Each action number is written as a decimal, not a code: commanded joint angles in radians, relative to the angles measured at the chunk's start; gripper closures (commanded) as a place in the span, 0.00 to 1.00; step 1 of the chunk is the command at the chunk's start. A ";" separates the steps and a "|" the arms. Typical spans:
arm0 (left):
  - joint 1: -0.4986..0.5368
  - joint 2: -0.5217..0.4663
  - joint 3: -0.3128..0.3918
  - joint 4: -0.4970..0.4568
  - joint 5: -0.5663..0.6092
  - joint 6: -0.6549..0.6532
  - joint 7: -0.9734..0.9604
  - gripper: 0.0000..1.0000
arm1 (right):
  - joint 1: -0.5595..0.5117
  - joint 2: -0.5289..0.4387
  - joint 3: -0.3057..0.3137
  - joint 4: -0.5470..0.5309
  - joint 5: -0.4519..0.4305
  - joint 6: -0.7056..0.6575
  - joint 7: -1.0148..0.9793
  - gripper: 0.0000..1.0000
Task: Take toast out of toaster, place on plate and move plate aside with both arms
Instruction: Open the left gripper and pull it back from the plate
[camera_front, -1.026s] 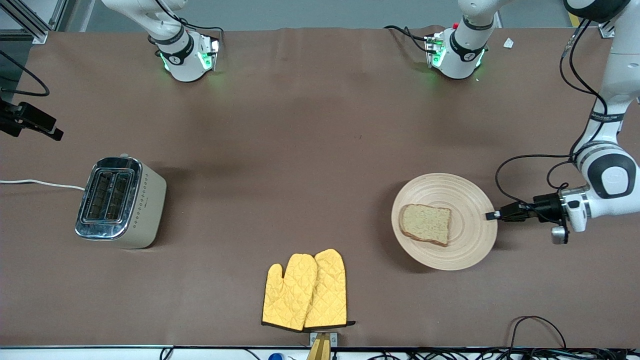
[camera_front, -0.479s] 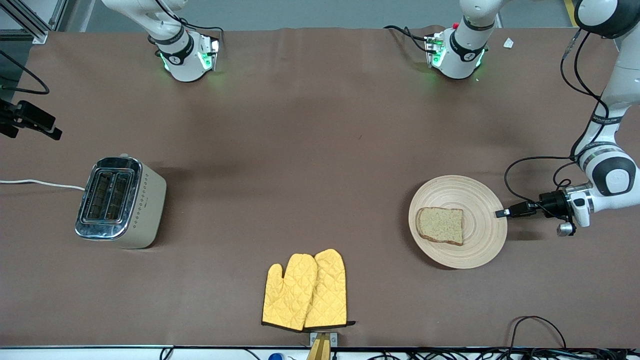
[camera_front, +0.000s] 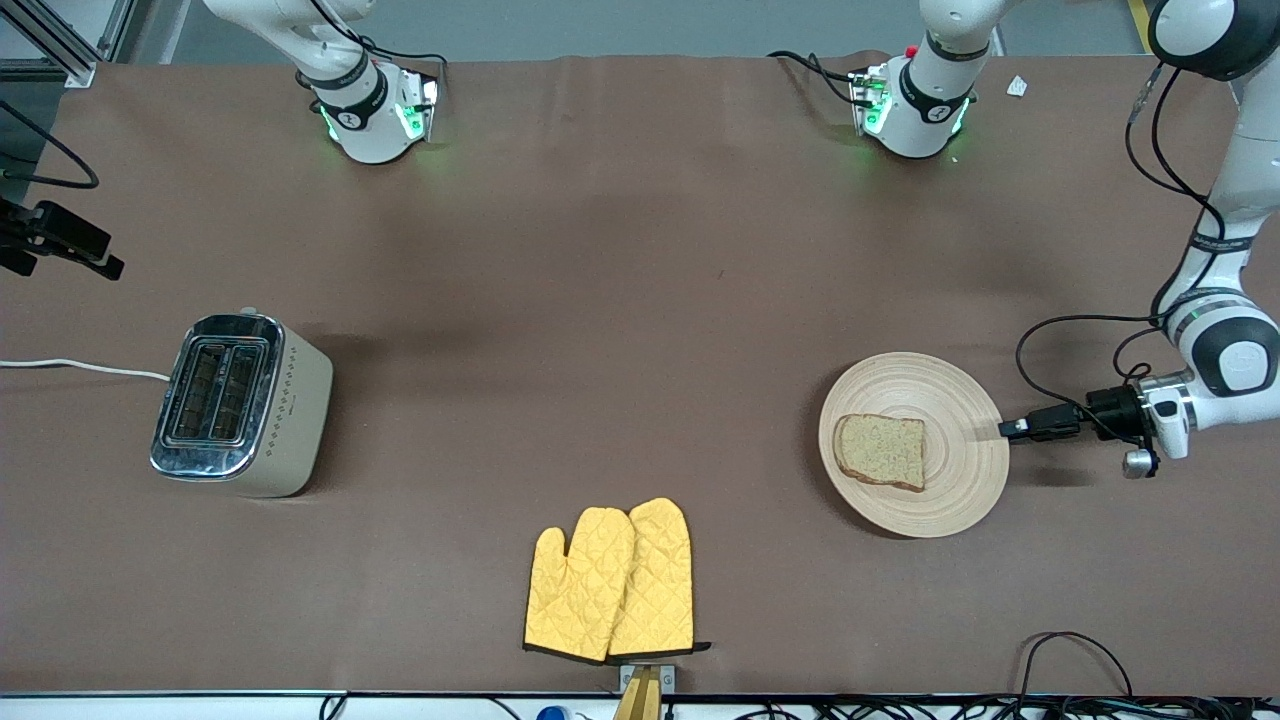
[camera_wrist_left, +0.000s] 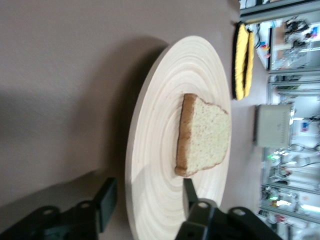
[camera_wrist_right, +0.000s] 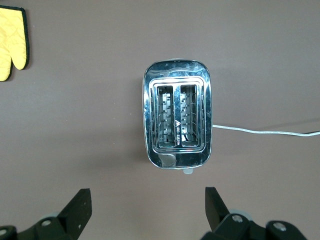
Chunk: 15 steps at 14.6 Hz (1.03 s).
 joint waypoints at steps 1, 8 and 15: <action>0.004 -0.050 -0.019 0.081 0.152 -0.032 -0.080 0.00 | -0.015 -0.025 0.015 -0.021 -0.011 0.007 -0.009 0.00; -0.022 -0.266 -0.206 0.134 0.579 -0.077 -0.482 0.00 | -0.015 -0.025 0.015 -0.021 -0.010 0.008 -0.009 0.00; -0.026 -0.475 -0.448 0.137 0.783 -0.293 -0.896 0.00 | -0.015 -0.025 0.015 -0.021 -0.010 0.007 -0.012 0.00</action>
